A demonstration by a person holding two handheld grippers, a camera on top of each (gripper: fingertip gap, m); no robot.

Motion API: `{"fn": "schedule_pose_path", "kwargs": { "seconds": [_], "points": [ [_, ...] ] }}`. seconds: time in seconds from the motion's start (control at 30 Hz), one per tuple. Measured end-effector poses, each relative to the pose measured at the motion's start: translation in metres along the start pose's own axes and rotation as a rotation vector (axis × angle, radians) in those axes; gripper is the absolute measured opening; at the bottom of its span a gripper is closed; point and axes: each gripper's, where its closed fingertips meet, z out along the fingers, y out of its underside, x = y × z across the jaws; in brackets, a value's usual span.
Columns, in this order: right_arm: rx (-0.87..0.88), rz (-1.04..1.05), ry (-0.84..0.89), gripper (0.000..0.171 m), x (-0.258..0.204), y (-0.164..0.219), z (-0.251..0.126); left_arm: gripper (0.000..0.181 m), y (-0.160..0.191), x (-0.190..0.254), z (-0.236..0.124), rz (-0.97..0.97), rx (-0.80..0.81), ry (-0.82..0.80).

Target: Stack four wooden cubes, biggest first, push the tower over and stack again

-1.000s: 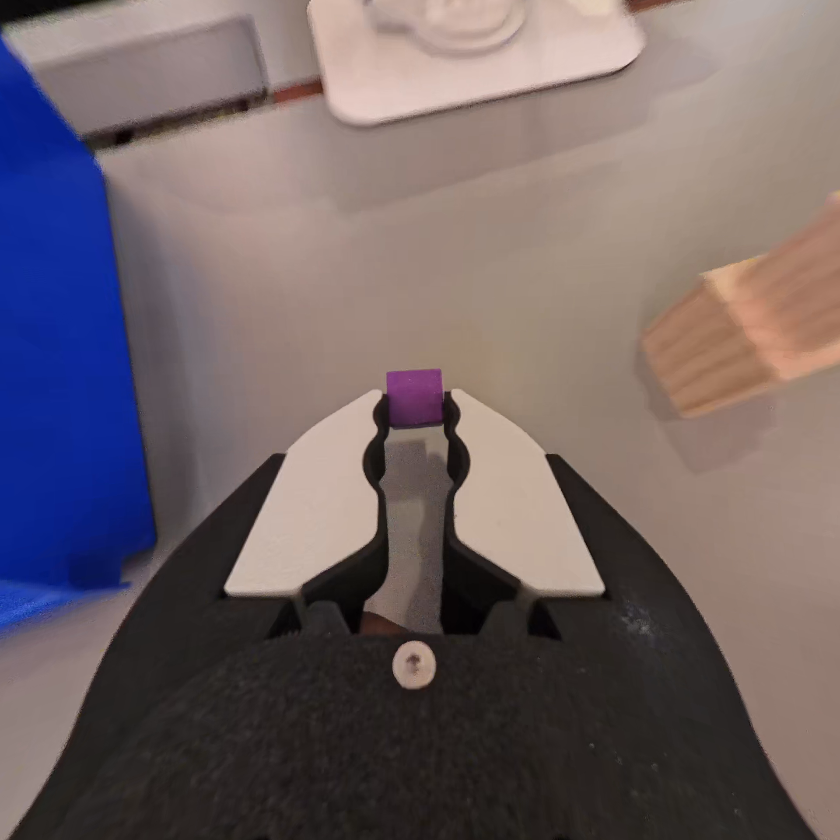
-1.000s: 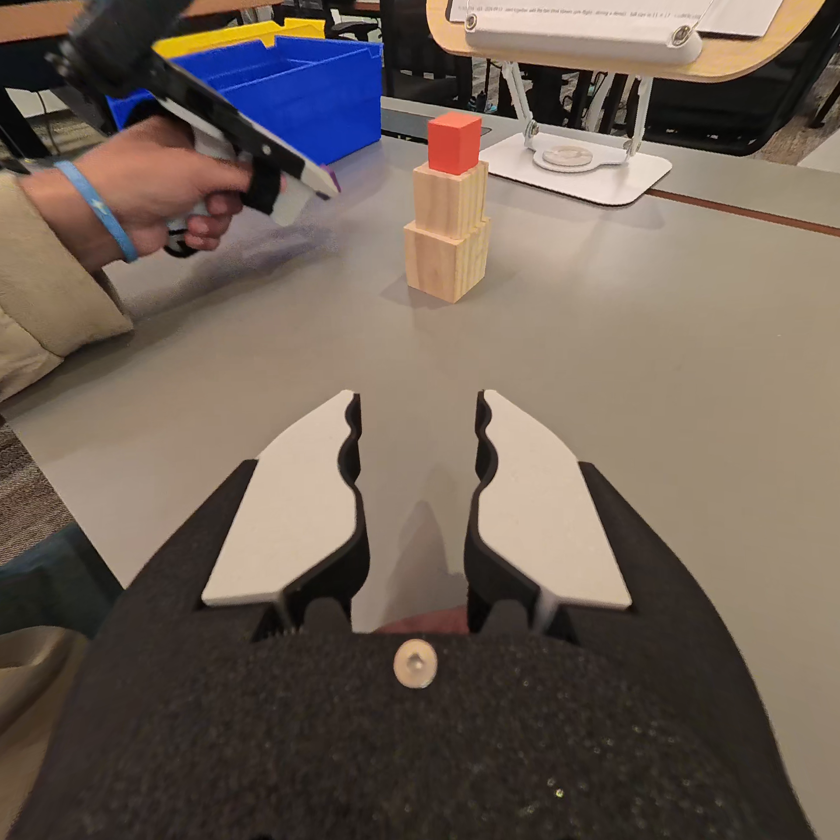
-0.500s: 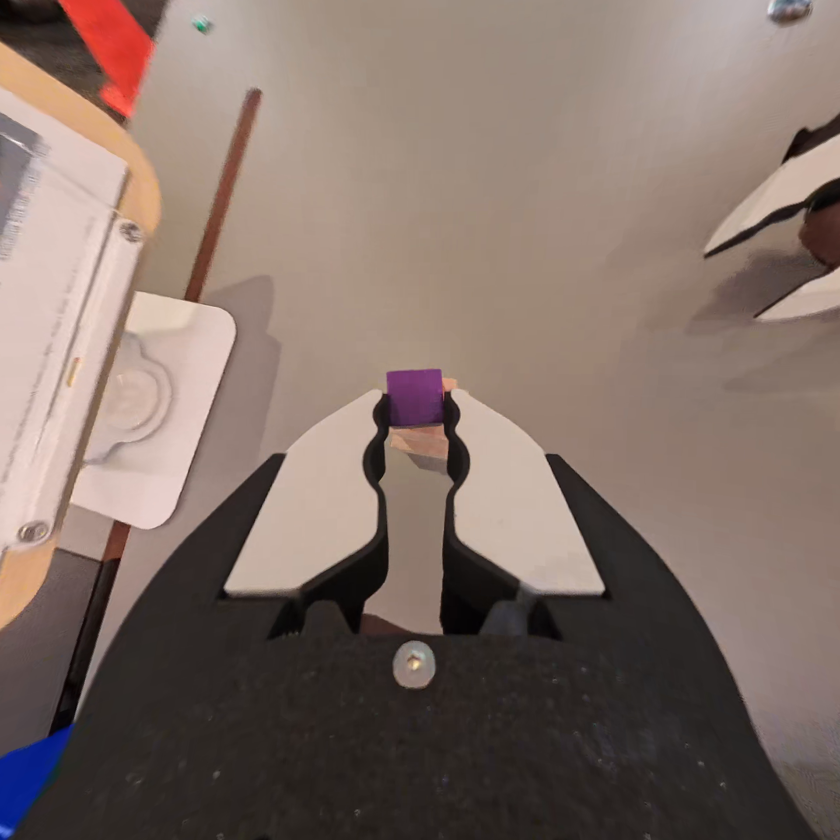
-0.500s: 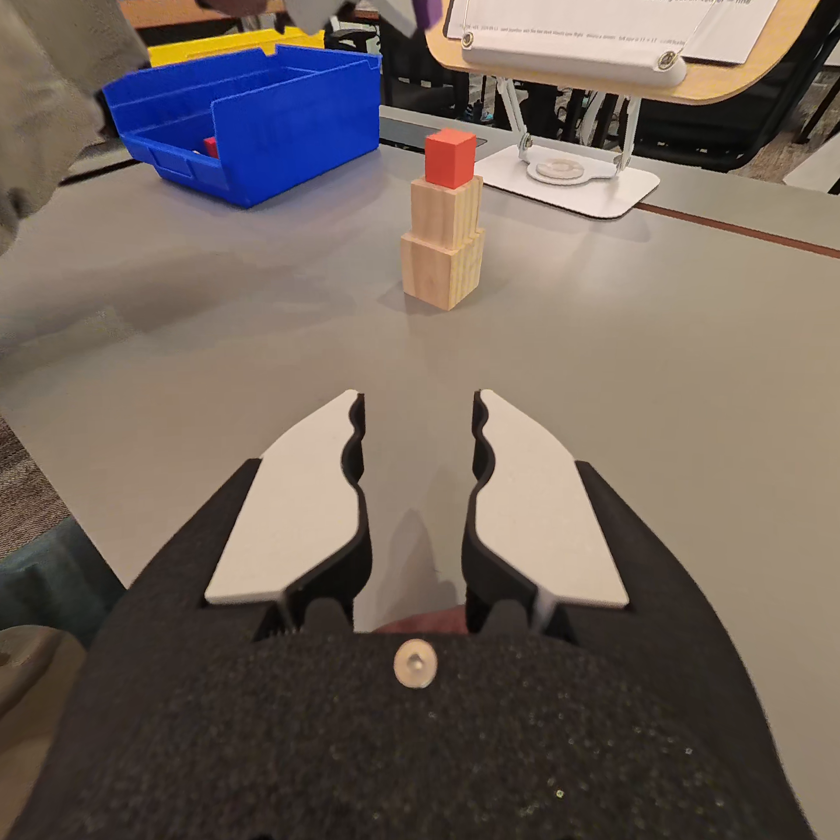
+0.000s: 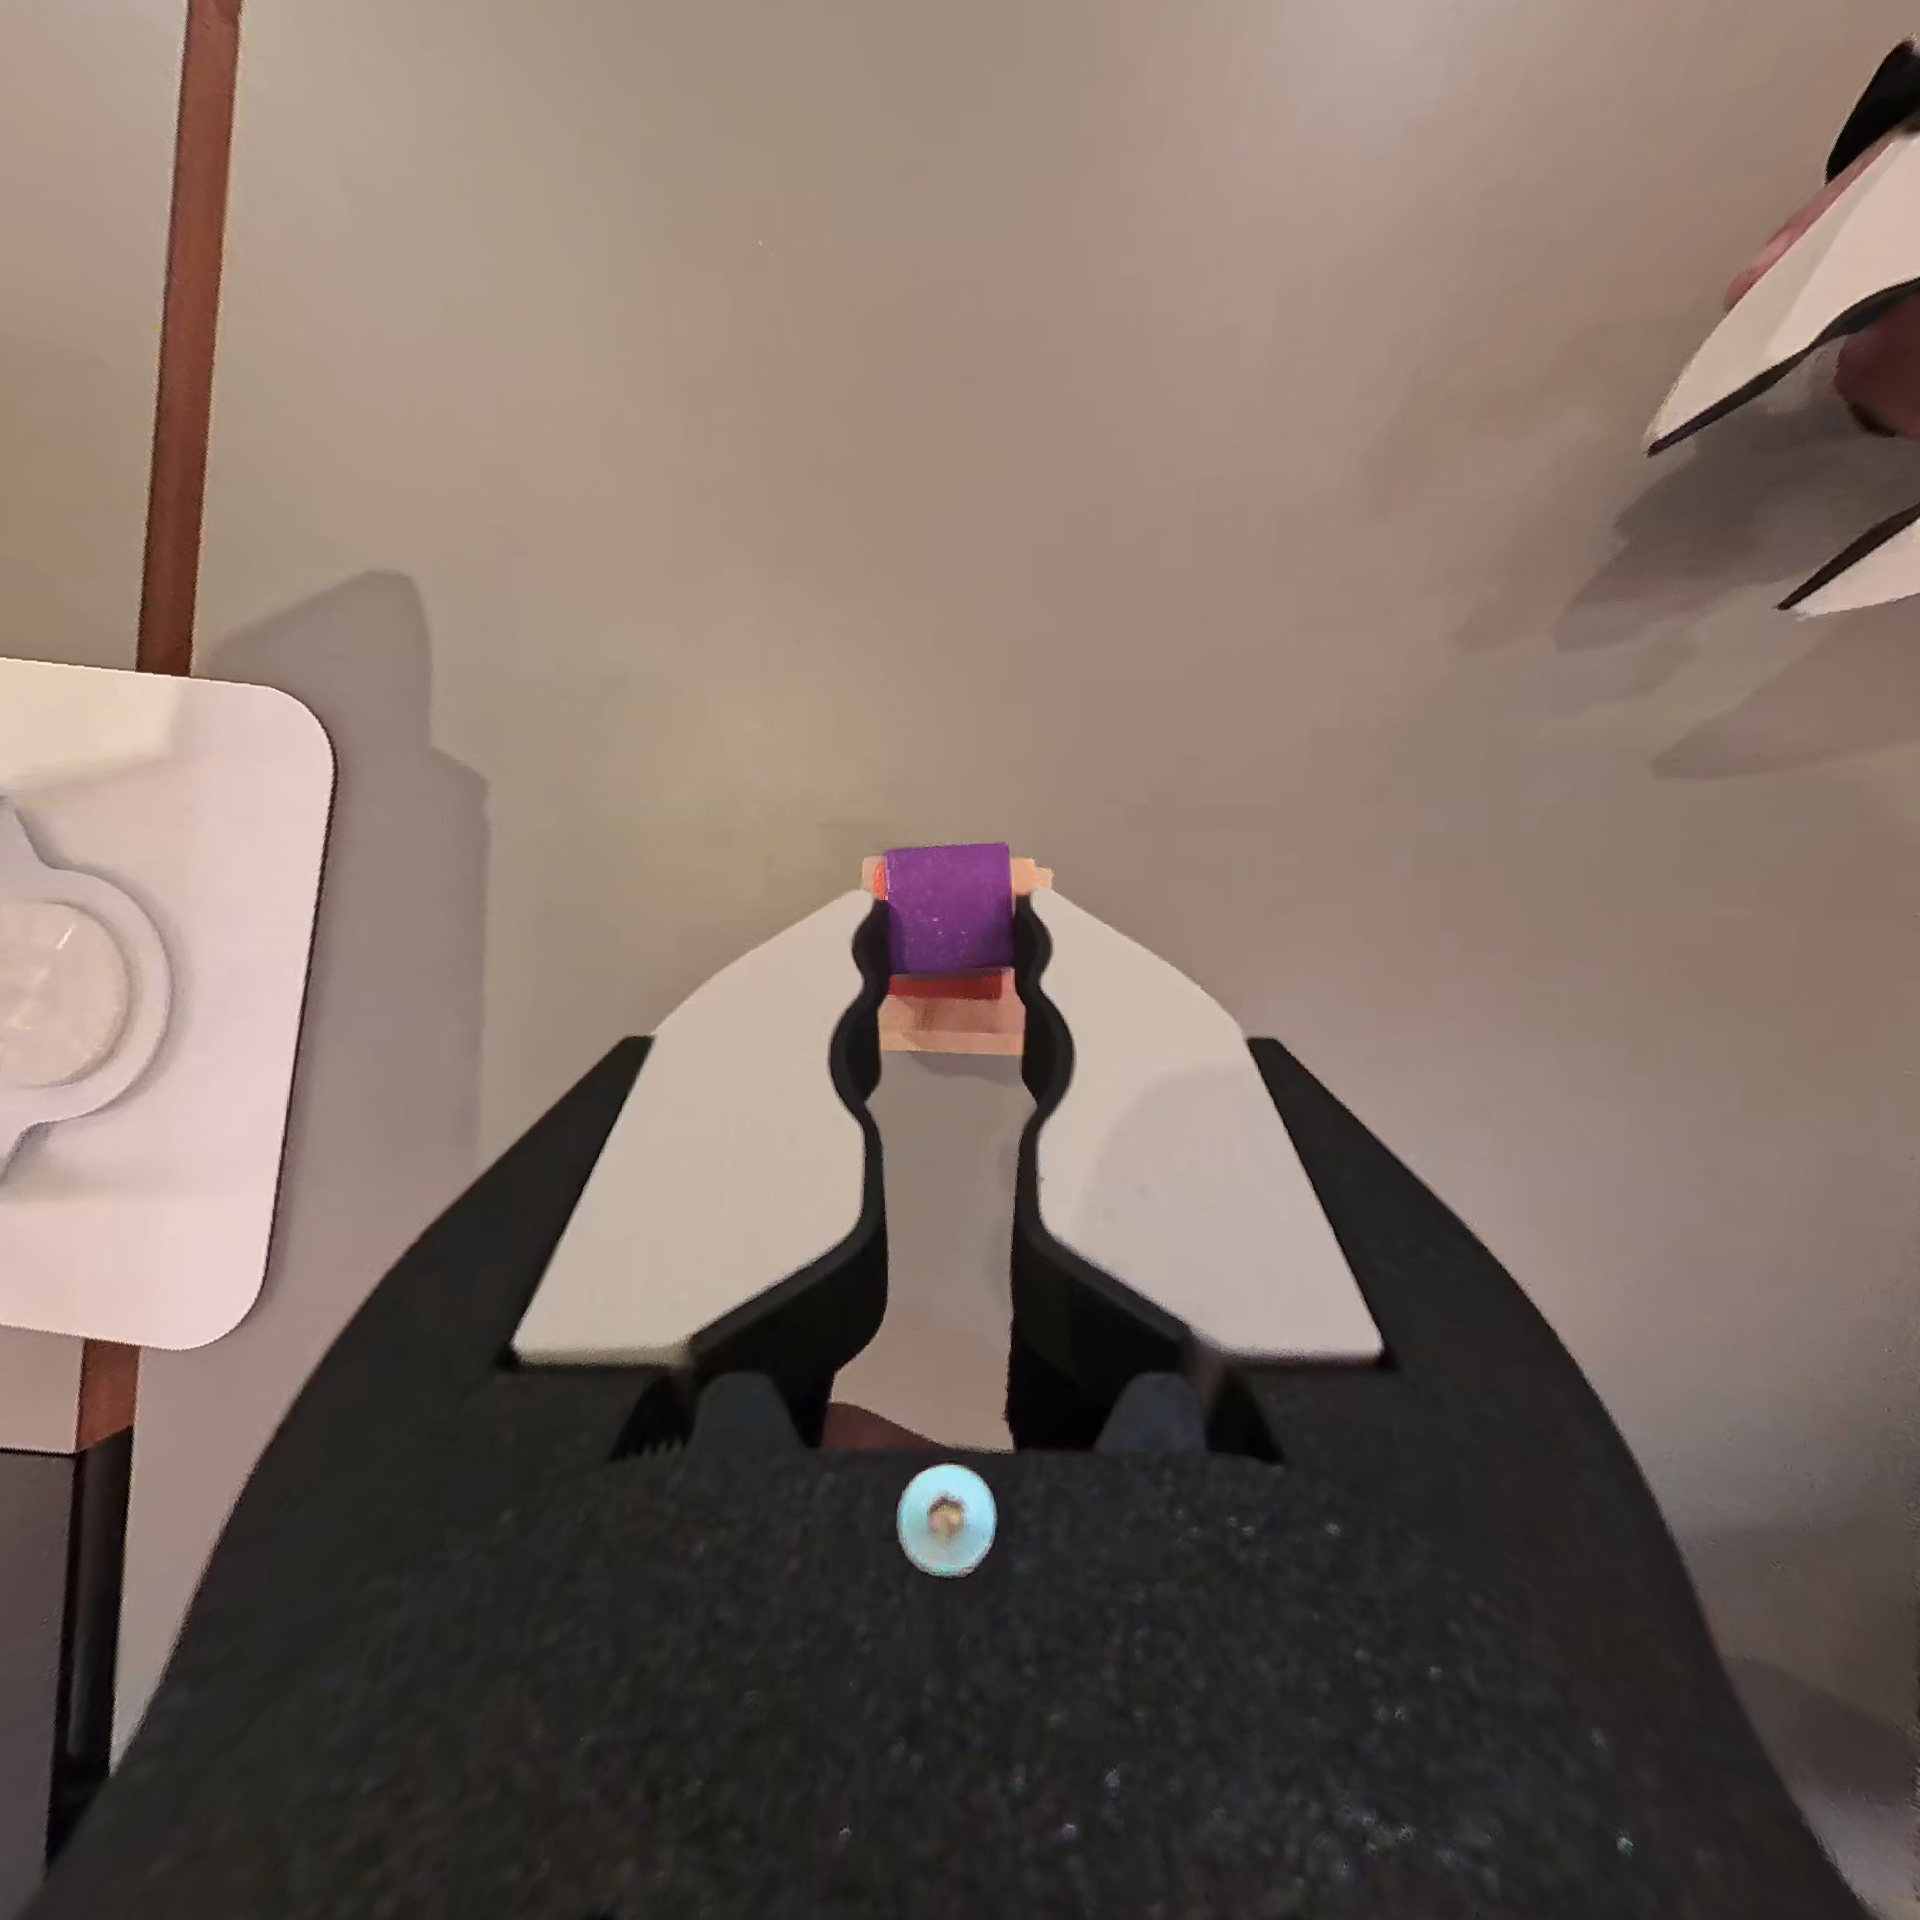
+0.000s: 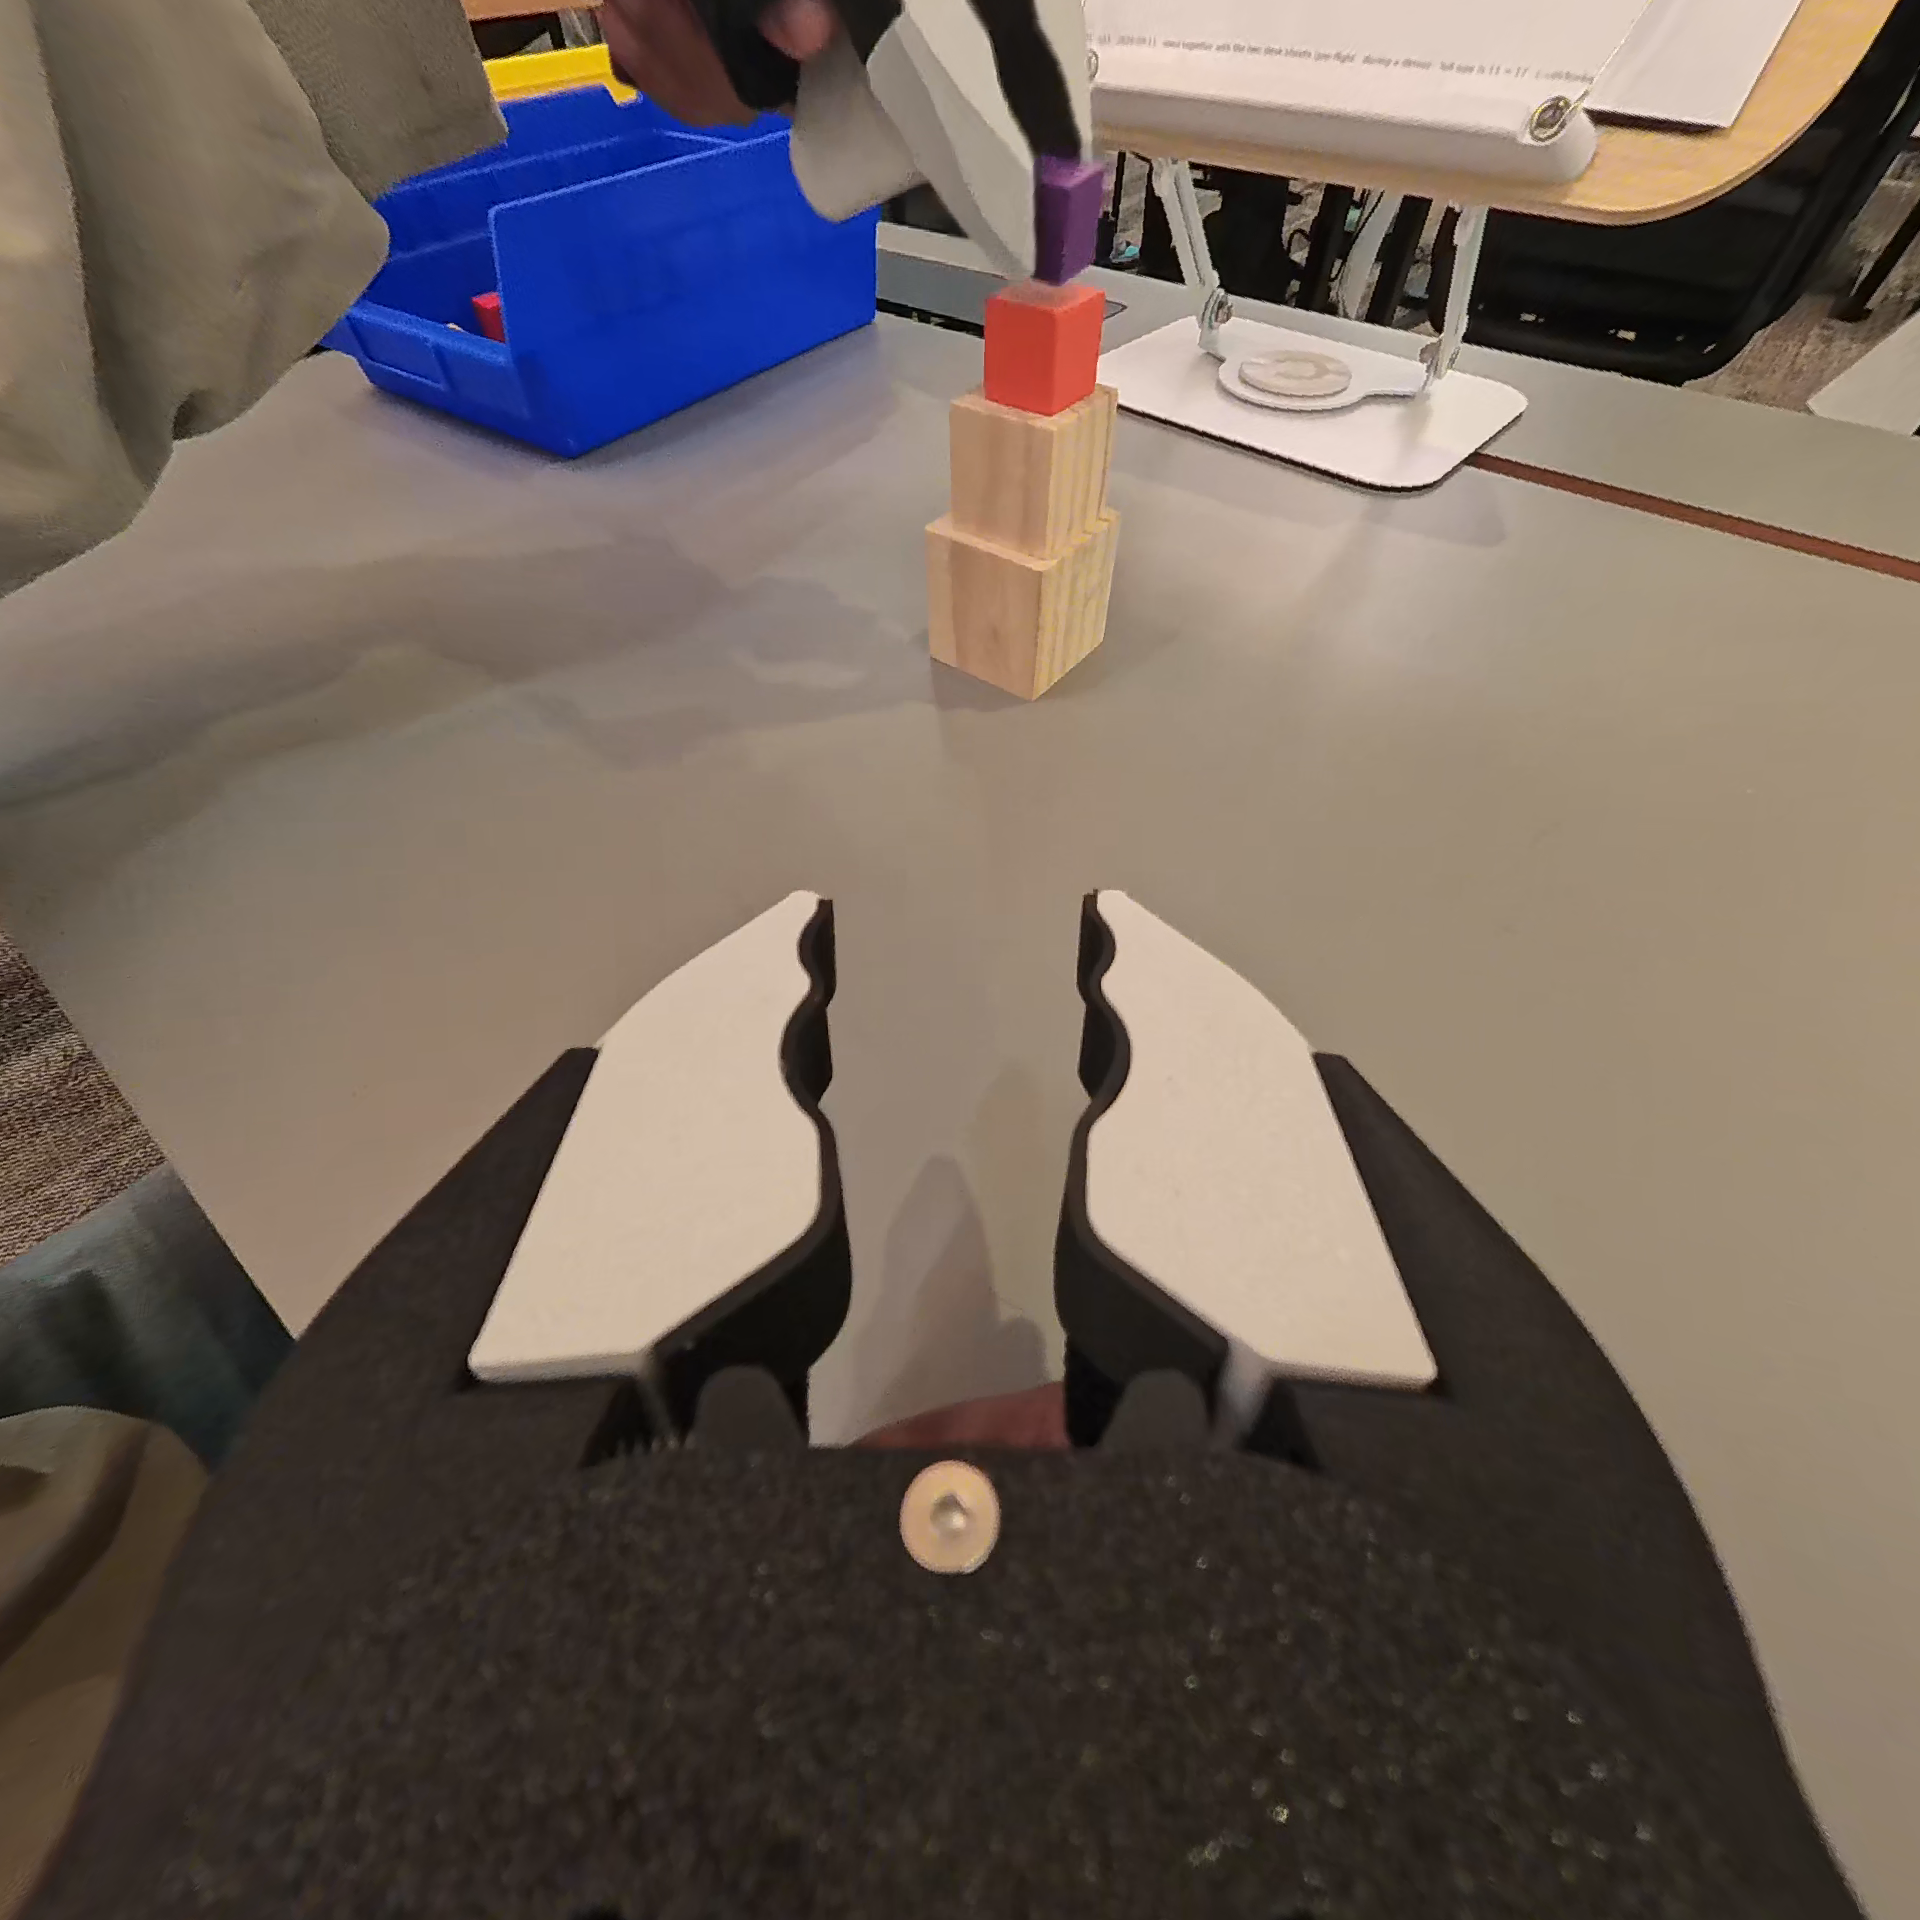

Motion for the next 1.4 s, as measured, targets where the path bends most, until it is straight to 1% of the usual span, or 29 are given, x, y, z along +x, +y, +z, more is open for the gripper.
{"fn": "schedule_pose_path", "kwargs": {
  "seconds": [0.37,0.4,0.43,0.47,0.57,0.7,0.73,0.77,0.8,0.83,0.87,0.97,1.0,1.03,1.1,1.13,1.17,1.2,1.27,1.33,1.4],
  "points": [
    [-0.009,-0.001,0.002,0.044,0.001,0.002,0.000,0.023,0.007,-0.001,0.003,0.045,-0.030,-0.005],
    [-0.009,-0.001,0.003,0.044,0.002,0.002,0.000,0.029,0.007,-0.002,0.002,0.052,-0.032,-0.020],
    [-0.009,0.000,0.003,0.044,0.002,0.002,0.000,0.042,0.008,-0.003,0.000,0.058,-0.036,-0.032],
    [-0.009,0.002,0.003,0.044,0.003,0.002,0.000,0.050,0.009,-0.003,-0.002,0.057,-0.039,-0.040],
    [-0.010,0.007,-0.001,0.044,0.003,0.002,0.000,0.054,-0.001,0.003,-0.019,0.026,0.062,-0.066],
    [-0.013,0.008,-0.007,0.044,0.001,0.003,0.001,0.056,-0.011,0.023,-0.056,-0.034,0.284,-0.186],
    [-0.013,0.007,-0.008,0.044,0.000,0.003,0.001,0.053,-0.010,0.032,-0.067,-0.066,0.352,-0.230],
    [-0.014,0.005,-0.008,0.044,0.000,0.003,0.001,0.049,-0.006,0.042,-0.076,-0.106,0.408,-0.277],
    [-0.013,0.005,-0.008,0.044,0.000,0.003,0.001,0.050,0.000,0.057,-0.082,-0.145,0.465,-0.302],
    [-0.014,0.004,-0.007,0.044,0.000,0.003,0.001,0.048,0.007,0.074,-0.087,-0.192,0.533,-0.326],
    [-0.016,0.004,-0.007,0.044,0.000,0.004,0.002,0.043,0.016,0.086,-0.091,-0.250,0.590,-0.379],
    [-0.014,0.011,-0.005,0.044,-0.002,0.005,0.004,0.045,0.055,0.127,-0.093,-0.394,0.685,-0.553],
    [-0.015,0.010,-0.005,0.044,-0.003,0.006,0.004,0.046,0.063,0.146,-0.089,-0.413,0.715,-0.567],
    [-0.018,0.005,-0.006,0.044,-0.004,0.007,0.005,0.049,0.073,0.161,-0.085,-0.448,0.723,-0.598],
    [-0.026,-0.018,0.002,0.045,-0.006,0.008,0.006,0.056,0.094,0.180,-0.077,-0.511,0.687,-0.700],
    [-0.027,-0.026,0.010,0.045,-0.006,0.008,0.006,0.060,0.104,0.184,-0.077,-0.524,0.660,-0.783],
    [-0.022,-0.027,0.011,0.045,-0.006,0.007,0.006,0.060,0.114,0.185,-0.082,-0.542,0.635,-0.886],
    [-0.016,-0.024,0.010,0.046,-0.007,0.006,0.005,0.059,0.123,0.187,-0.084,-0.569,0.622,-0.953],
    [-0.015,-0.022,0.015,0.046,-0.007,0.006,0.005,0.058,0.132,0.190,-0.083,-0.661,0.652,-0.990],
    [-0.024,-0.024,0.016,0.047,-0.009,0.007,0.006,0.058,0.135,0.192,-0.071,-0.743,0.670,-0.952],
    [-0.034,-0.029,0.015,0.047,-0.011,0.010,0.006,0.059,0.133,0.192,-0.057,-0.764,0.648,-0.892]
  ]
}}
